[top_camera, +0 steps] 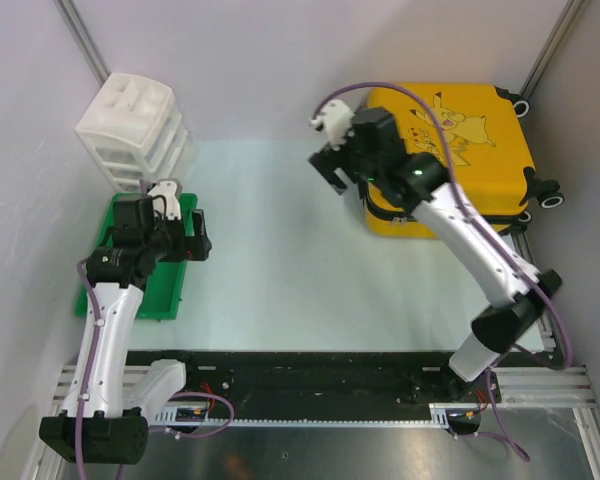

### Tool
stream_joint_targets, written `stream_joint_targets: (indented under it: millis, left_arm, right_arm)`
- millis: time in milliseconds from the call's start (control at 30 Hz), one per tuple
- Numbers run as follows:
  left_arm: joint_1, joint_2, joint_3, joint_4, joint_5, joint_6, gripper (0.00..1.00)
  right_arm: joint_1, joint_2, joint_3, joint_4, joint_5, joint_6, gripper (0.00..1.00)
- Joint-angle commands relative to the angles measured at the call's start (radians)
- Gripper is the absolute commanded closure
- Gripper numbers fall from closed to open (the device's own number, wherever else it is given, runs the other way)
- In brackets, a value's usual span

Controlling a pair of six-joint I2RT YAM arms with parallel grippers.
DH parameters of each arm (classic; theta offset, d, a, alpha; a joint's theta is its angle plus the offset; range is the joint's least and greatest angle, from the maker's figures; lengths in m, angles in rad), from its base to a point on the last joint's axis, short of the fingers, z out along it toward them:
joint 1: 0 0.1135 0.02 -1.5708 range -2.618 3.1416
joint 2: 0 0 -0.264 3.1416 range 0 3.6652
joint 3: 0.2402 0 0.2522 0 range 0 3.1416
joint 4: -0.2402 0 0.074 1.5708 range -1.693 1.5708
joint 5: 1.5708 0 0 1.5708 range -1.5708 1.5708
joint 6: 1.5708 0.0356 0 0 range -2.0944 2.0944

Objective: Open, take out, and arrange the luggage

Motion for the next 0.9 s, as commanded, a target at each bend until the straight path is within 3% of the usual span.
stream_joint_targets:
  millis: [0,133,267,433,567,867]
  left_arm:
    - [0.011,-0.028,0.039,0.026,-0.022,-0.057,0.0]
    - [0.05,-0.046,0.039,0.029,-0.02,-0.072,0.0]
    - [0.05,-0.06,0.039,0.031,-0.003,-0.075,0.0]
    - [0.05,-0.06,0.037,0.035,0.006,-0.08,0.0]
    - [0.05,-0.052,0.036,0.041,0.015,-0.08,0.0]
    - [0.047,-0.052,0.034,0.045,0.035,-0.08,0.0]
  right_arm:
    - [0.113,0.193,0.153,0.166,0.274,0.017,0.0]
    - [0.148,0.345,0.204,0.251,0.461,0.072,0.0]
    - [0.142,0.488,0.28,0.282,0.543,0.163,0.0]
    - [0.095,0.647,0.455,0.164,0.536,0.331,0.0]
    - [0.039,0.848,0.69,-0.047,0.537,0.468,0.0]
    - [-0.016,0.959,0.699,0.03,0.661,0.438,0.04]
